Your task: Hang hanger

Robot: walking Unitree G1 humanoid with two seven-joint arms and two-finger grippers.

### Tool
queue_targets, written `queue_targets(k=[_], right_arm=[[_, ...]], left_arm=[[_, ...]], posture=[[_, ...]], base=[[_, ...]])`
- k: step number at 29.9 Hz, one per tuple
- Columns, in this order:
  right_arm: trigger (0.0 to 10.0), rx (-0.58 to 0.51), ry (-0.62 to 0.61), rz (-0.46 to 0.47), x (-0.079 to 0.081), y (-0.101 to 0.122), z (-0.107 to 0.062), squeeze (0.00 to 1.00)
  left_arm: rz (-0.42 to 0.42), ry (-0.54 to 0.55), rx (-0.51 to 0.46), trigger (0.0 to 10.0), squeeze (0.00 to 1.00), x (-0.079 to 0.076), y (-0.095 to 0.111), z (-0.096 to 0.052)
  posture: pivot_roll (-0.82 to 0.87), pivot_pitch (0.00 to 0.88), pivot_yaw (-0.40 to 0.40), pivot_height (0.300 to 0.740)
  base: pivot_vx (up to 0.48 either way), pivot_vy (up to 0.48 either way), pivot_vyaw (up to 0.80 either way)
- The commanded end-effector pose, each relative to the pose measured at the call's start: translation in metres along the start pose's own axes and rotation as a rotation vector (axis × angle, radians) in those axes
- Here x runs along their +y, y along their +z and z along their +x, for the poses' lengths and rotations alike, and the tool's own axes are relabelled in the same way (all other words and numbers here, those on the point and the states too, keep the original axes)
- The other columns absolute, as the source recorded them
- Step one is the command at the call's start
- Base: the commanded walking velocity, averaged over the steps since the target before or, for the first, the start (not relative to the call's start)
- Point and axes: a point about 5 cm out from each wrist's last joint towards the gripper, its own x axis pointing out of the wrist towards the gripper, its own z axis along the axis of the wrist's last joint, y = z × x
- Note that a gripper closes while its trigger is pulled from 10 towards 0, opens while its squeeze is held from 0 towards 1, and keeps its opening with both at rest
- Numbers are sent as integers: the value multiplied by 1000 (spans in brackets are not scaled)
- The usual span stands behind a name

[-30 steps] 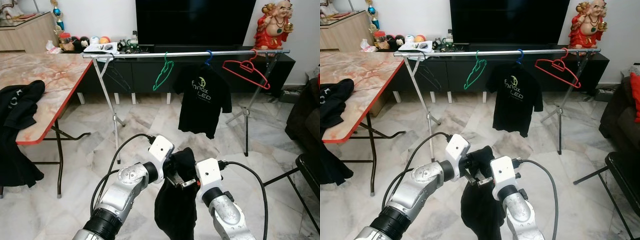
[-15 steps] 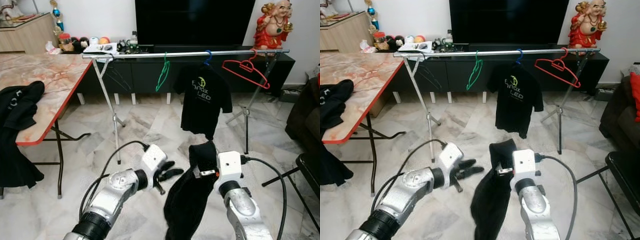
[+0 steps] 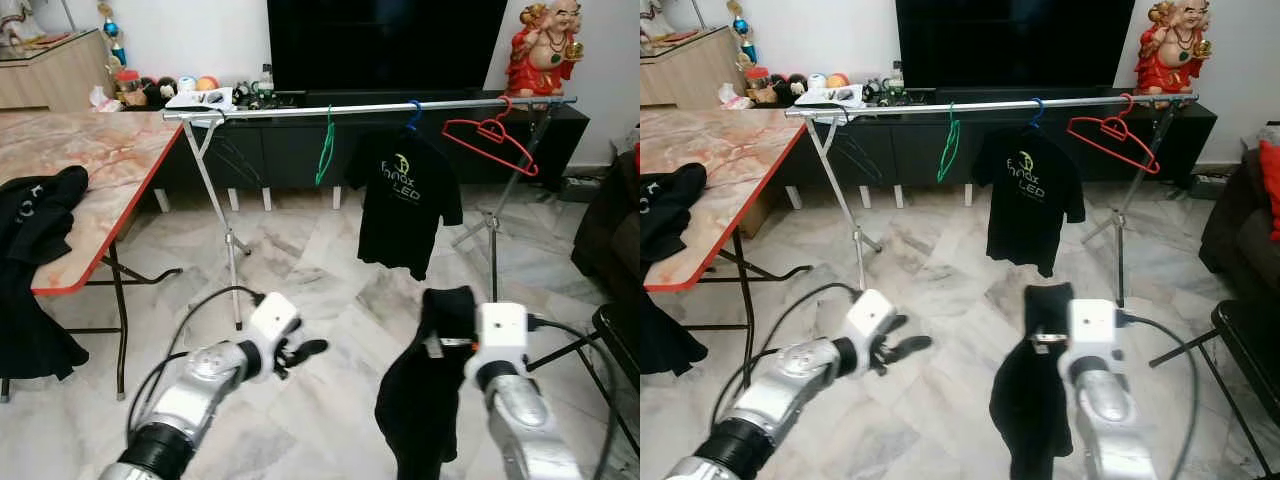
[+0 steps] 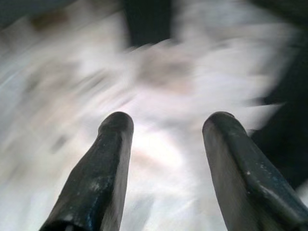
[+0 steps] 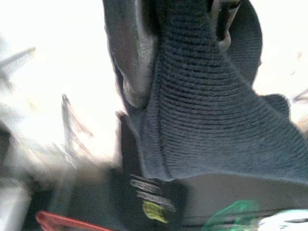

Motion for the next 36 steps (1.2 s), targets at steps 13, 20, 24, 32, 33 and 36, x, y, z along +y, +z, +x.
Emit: queue_targets(k=[13, 20, 24, 32, 33, 36], right_arm=[[4196, 334, -246, 194, -42, -94, -23, 0], [10000, 506, -276, 106, -32, -130, -39, 0], [10000, 540, -268, 166, -24, -146, -49, 0], [10000, 588, -223, 222, -15, -163, -62, 0], [10000, 599, -224, 224, -15, -166, -64, 0], [10000, 624, -226, 214, -14, -170, -69, 0]], left_arm=[[-328, 260, 279, 10000, 0, -1, -110, -39], [-356, 279, 349, 10000, 0, -7, -129, -48], [-399, 281, 402, 10000, 0, -11, -142, -57], [-402, 287, 562, 10000, 0, -21, -174, -82], [-413, 300, 570, 10000, 0, -20, -176, -84], [-426, 319, 589, 10000, 0, -20, -180, -88]], posture=[[-11, 0, 103, 740], [-1, 0, 101, 740], [21, 0, 89, 740], [16, 0, 98, 740], [16, 0, 97, 740], [27, 0, 88, 740]], base=[[0, 0, 0], [0, 0, 0], [0, 0, 0], [0, 0, 0], [0, 0, 0], [0, 0, 0]])
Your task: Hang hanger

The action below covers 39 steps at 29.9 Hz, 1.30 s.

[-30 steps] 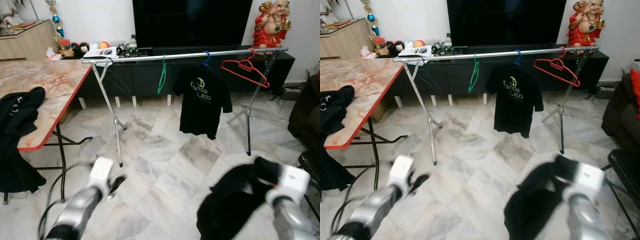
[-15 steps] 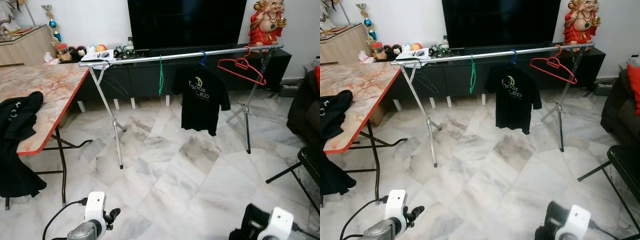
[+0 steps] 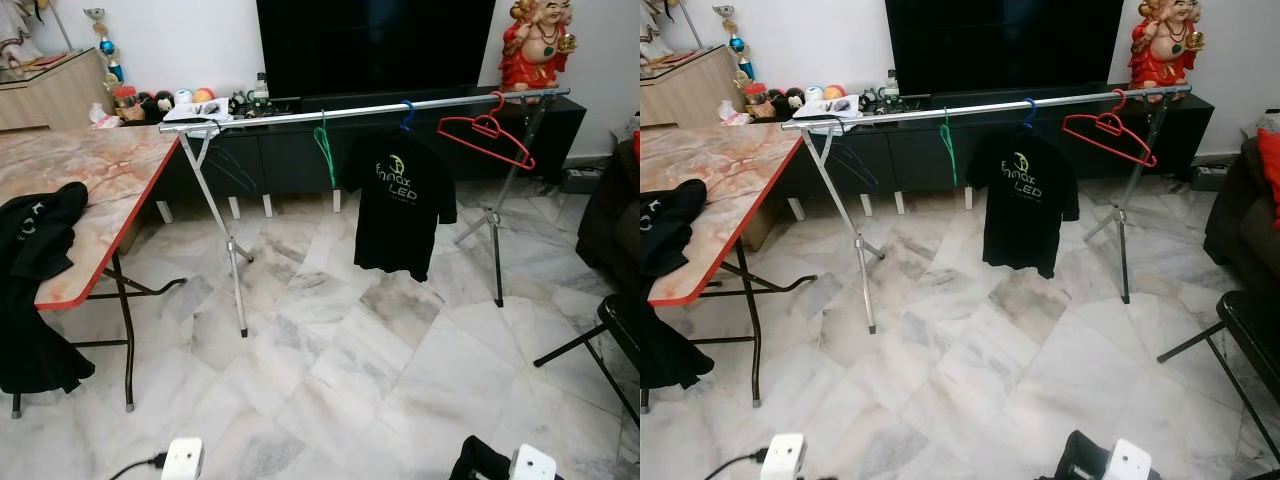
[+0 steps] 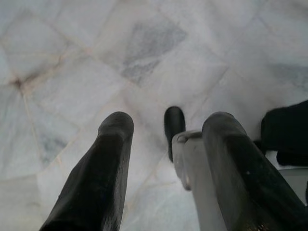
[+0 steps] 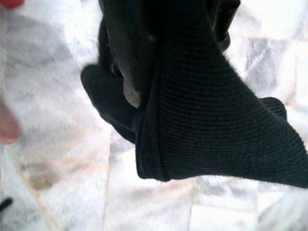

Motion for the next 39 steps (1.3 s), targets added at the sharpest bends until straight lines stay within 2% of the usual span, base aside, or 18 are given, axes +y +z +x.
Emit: queue_targets(k=[1, 6, 14, 19, 24, 28, 37, 39], right_arm=[[10000, 12, 4, -3, 1, -5, -1, 0], [10000, 37, 16, -33, 1, -12, -2, 0], [10000, 34, 24, -35, -4, -16, -3, 0], [10000, 51, 33, -71, -4, -22, -4, 0], [10000, 24, 25, -21, -5, -17, -4, 0], [10000, 24, 13, -30, -6, -21, -4, 0], [10000, -68, -2, -10, -2, -3, -2, 0], [10000, -111, -18, -34, -3, 7, -1, 0]], left_arm=[[-1, 29, 15, 10000, 0, 8, -2, -2], [-24, 23, 6, 10000, 0, 7, -4, -2], [-12, 16, 79, 10000, 0, 10, -33, -8], [-55, 38, 91, 10000, 0, 11, -43, -10], [-29, 24, 114, 10000, 0, 7, -49, -11], [-17, 26, 114, 10000, 0, 7, -50, -11], [-5, 50, 122, 10000, 0, 20, -51, -15], [-8, 67, 130, 10000, 0, 29, -53, -18]], posture=[[34, 0, 82, 740], [61, 0, 59, 740], [74, 0, 24, 740], [70, 0, 12, 740], [67, 0, 23, 740], [93, 0, 17, 740], [93, 0, 40, 740], [99, 0, 36, 740]], base=[[0, 0, 0], [0, 0, 0], [0, 0, 0], [257, 0, 0], [281, 0, 0], [294, 0, 0], [297, 0, 0], [296, 0, 0]])
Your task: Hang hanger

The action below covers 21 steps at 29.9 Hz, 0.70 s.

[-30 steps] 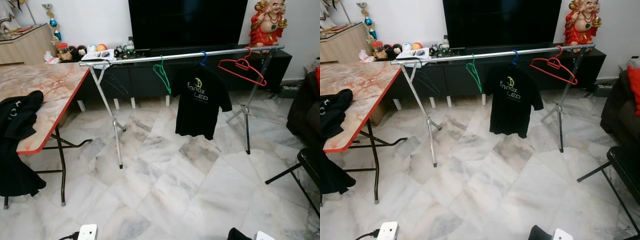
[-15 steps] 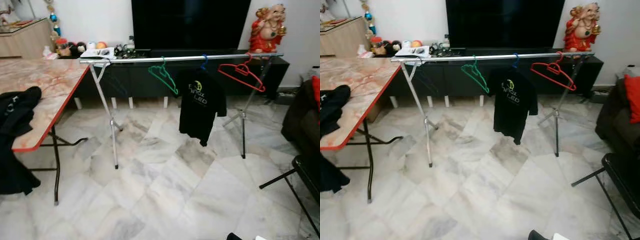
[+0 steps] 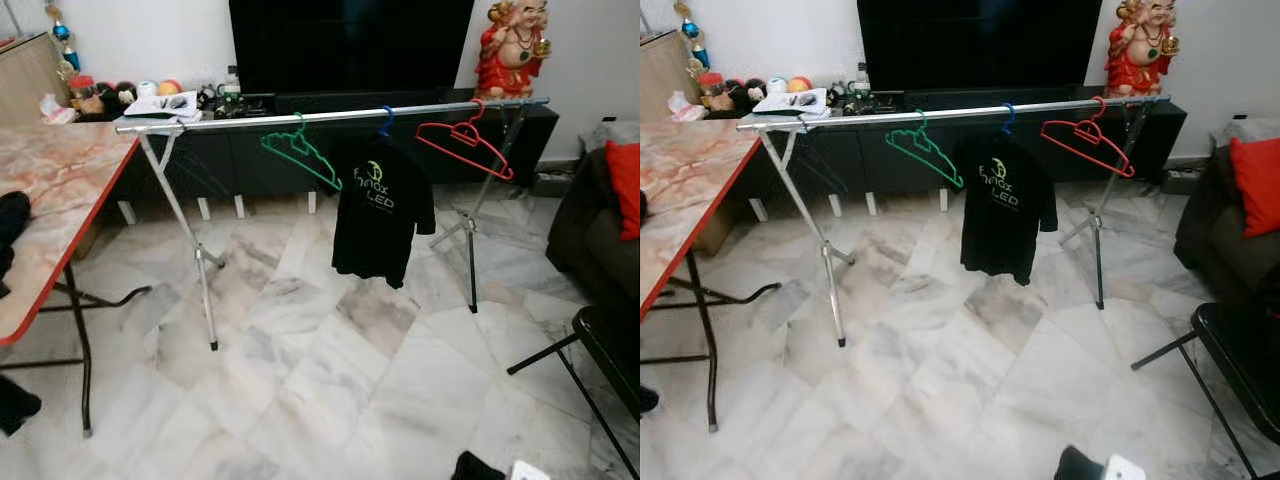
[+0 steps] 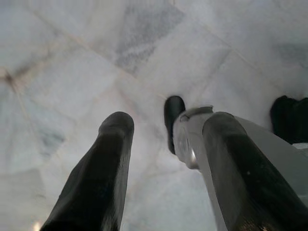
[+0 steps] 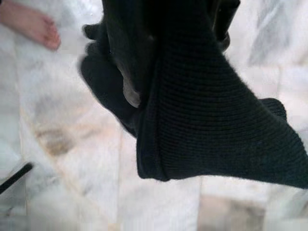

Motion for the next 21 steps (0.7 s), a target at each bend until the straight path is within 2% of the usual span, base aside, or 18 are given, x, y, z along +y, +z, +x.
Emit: queue_targets(k=[1, 4, 6, 8, 14, 17, 21], right_arm=[[10000, -48, -25, -13, -4, 11, 1, 0], [10000, -88, -32, -18, -5, 19, 2, 0], [10000, -222, -23, -27, -3, 44, 3, 0], [10000, -283, 0, -8, -1, 56, 3, 0], [10000, -288, -14, -42, -4, 57, 2, 0], [10000, -300, -15, -29, -6, 57, 2, 0], [10000, -343, 12, -33, -1, 62, 1, 0]], left_arm=[[-9, 11, 26, 10000, 0, 5, -7, -2], [-12, 17, 24, 10000, 0, 9, -7, -3], [-19, 24, 20, 10000, 0, 13, -6, -4], [-18, 25, 22, 10000, 0, 14, -7, -4], [-15, 26, 38, 10000, 0, 16, -11, -5], [-17, 26, 40, 10000, 0, 16, -12, -5], [-19, 26, 39, 10000, 0, 14, -8, -4]], posture=[[99, 0, 36, 740], [109, 0, 29, 740], [112, 0, 31, 740], [107, 0, 33, 740], [104, 0, 34, 740], [109, 0, 29, 740], [95, 0, 32, 740]], base=[[296, 0, 0], [296, 0, 0], [294, 0, 0], [296, 0, 0], [297, 0, 0], [299, 0, 0], [298, 0, 0]])
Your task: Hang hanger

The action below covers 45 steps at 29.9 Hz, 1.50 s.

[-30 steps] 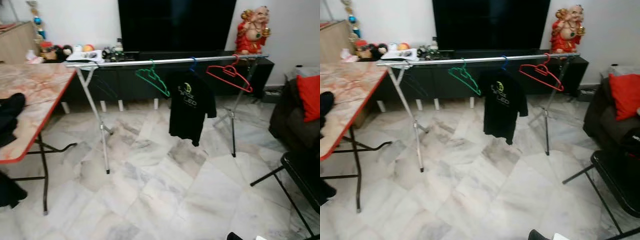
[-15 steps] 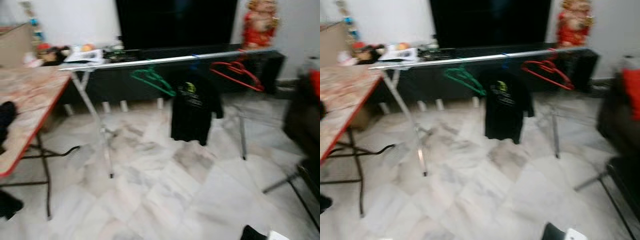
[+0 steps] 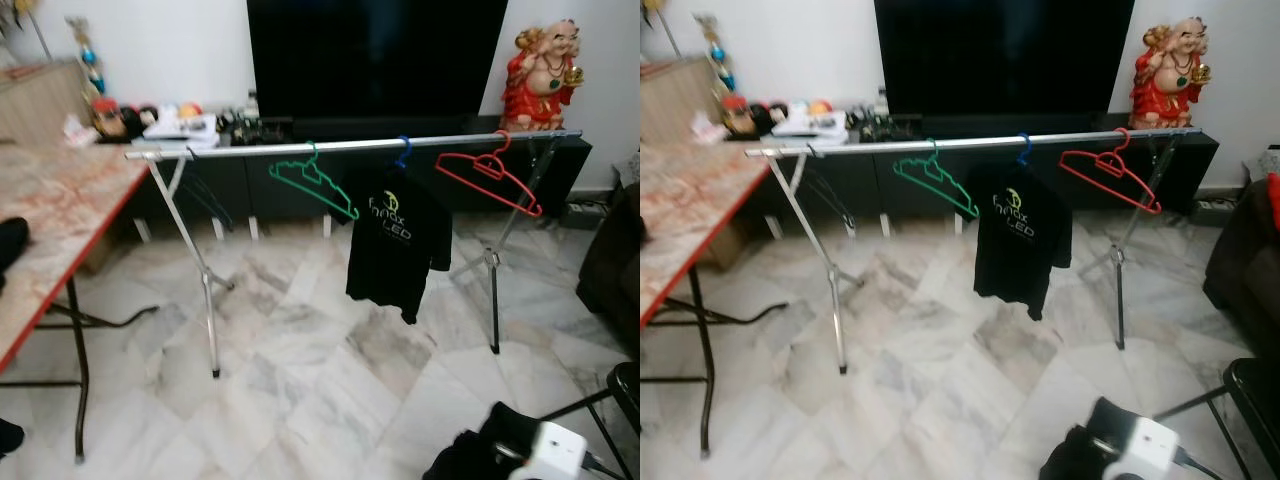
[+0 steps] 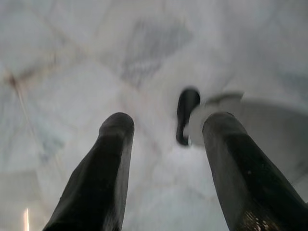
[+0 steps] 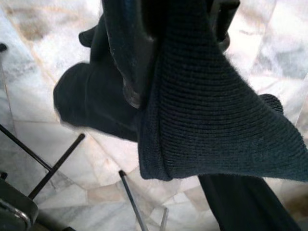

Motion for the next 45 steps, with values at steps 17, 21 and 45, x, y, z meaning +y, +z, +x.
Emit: queue_targets(k=[17, 21, 45], right_arm=[[10000, 54, -22, -32, -6, -9, -2, 0], [10000, 58, -22, -31, -5, -9, -2, 0], [10000, -59, 49, -51, 11, 16, 6, 0]], left_arm=[[20, -42, -14, 10000, 0, -30, 13, 8], [21, -46, -17, 10000, 0, -31, 15, 8], [42, -46, -13, 10000, 0, -16, 15, 5]], posture=[[101, 0, 26, 740], [103, 0, 26, 740], [94, 0, 31, 740]], base=[[283, 0, 0], [280, 0, 0], [283, 0, 0]])
